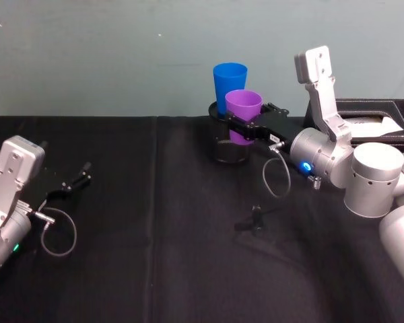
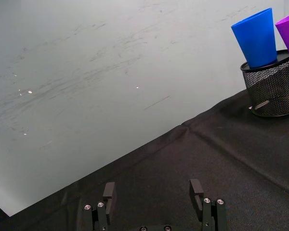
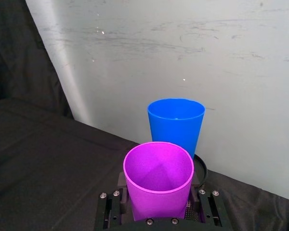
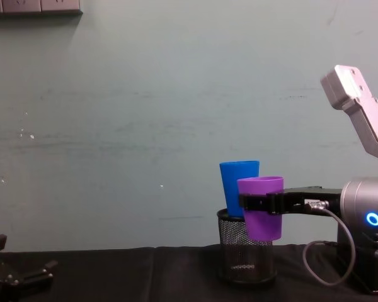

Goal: Pick up one cup with a gripper and tap it against the other cup.

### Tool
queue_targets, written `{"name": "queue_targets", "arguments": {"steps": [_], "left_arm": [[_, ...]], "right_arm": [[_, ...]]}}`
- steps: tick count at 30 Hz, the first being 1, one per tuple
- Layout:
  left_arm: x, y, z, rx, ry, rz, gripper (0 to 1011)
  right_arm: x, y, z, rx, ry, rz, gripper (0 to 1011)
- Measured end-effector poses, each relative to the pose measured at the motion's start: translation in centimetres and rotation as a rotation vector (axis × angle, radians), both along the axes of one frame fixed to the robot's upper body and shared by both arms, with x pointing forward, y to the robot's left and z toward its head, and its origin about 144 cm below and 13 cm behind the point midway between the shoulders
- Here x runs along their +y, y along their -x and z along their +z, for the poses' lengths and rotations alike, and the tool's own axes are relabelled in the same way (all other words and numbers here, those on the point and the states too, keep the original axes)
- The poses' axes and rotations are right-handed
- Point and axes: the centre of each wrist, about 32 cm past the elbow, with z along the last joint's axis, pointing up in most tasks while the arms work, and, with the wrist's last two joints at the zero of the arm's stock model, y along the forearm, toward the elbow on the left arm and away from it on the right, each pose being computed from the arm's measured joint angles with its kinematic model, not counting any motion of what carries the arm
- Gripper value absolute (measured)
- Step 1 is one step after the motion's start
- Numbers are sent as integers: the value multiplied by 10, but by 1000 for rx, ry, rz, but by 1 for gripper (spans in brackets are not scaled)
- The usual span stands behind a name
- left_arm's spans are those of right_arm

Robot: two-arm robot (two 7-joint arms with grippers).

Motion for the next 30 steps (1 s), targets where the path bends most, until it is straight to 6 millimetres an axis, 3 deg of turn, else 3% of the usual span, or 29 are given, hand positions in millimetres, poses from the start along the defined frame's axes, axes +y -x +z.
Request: {"name": "queue_targets", "arguments": {"steps": [30], "left_arm": [[0, 0, 0, 0, 0, 0, 1000]], "right_arm": [[0, 0, 0, 1, 1, 0, 723]]}}
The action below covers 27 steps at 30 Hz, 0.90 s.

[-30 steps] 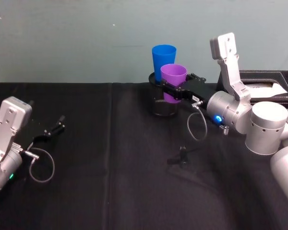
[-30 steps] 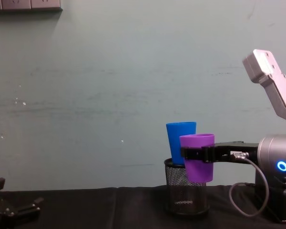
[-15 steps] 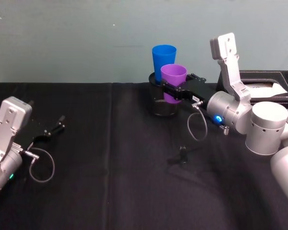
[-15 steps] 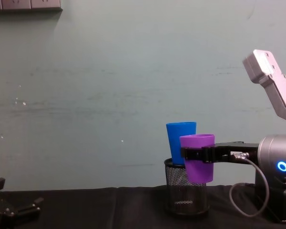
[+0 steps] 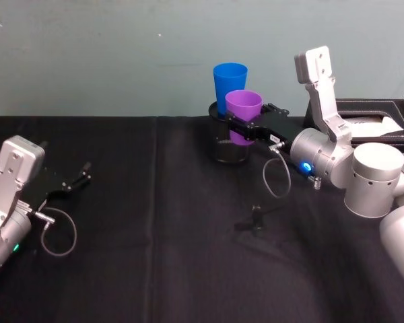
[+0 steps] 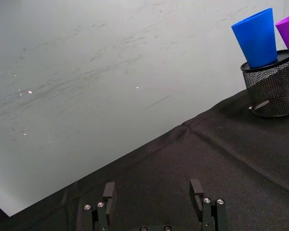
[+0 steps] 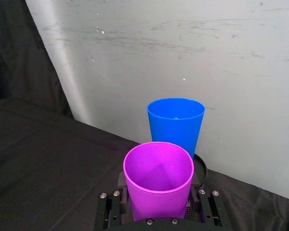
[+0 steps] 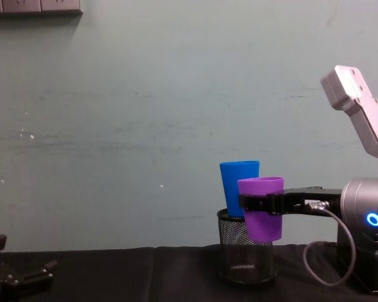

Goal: Pick up one cup with a gripper and tap it against the other cup.

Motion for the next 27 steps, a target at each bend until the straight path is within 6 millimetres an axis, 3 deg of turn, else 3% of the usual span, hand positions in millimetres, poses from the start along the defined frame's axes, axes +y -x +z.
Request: {"name": "queue_targets", "arguments": {"steps": [27], "left_arm": [[0, 0, 0, 0, 0, 0, 1000]], "right_arm": [[0, 0, 0, 0, 0, 0, 723]]}}
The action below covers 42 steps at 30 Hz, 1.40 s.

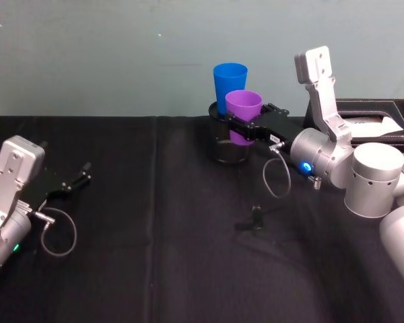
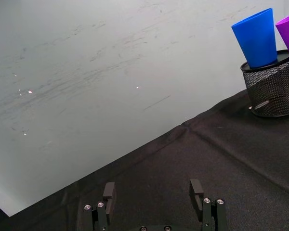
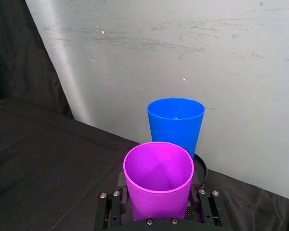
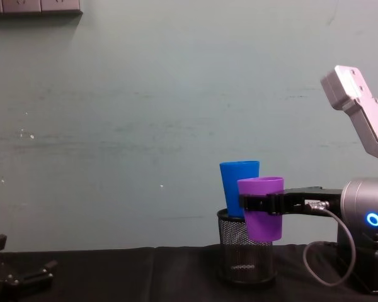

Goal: Pick up one cup with a gripper and tap it against the other cup.

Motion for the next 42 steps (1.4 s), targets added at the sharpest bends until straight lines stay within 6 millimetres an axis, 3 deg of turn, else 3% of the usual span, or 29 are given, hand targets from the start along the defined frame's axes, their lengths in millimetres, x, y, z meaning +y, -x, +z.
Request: {"name": "queue_targets", "arguments": {"steps": [42], "left_arm": [[0, 0, 0, 0, 0, 0, 1000]], "right_arm": [[0, 0, 0, 0, 0, 0, 723]]}}
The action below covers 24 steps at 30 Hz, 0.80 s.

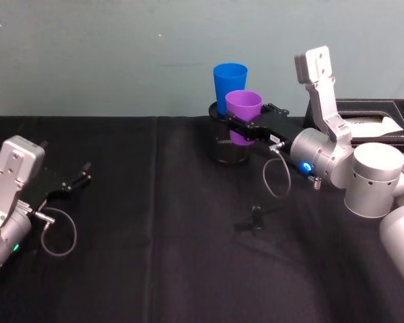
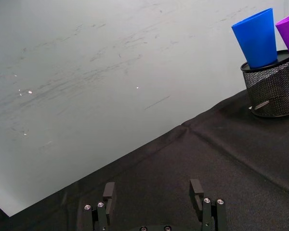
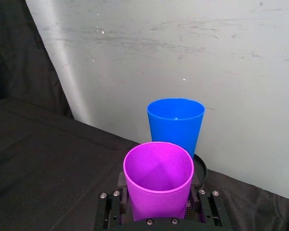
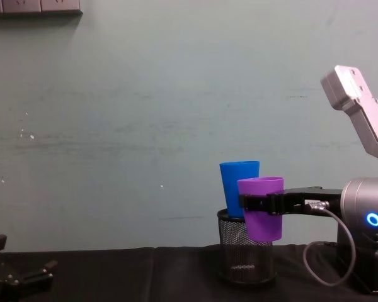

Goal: Pick up one cup with a gripper and tap it against the other cup.

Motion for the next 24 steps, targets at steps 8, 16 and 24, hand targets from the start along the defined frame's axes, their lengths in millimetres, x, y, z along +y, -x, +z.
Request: {"name": "queue_targets", "arguments": {"steps": [8, 16, 24], "left_arm": [[0, 0, 0, 0, 0, 0, 1000], [0, 0, 0, 0, 0, 0, 1000], [0, 0, 0, 0, 0, 0, 1000]], "right_arm": [[0, 0, 0, 0, 0, 0, 723], [0, 0, 0, 0, 0, 0, 723], [0, 0, 0, 0, 0, 0, 723]]}}
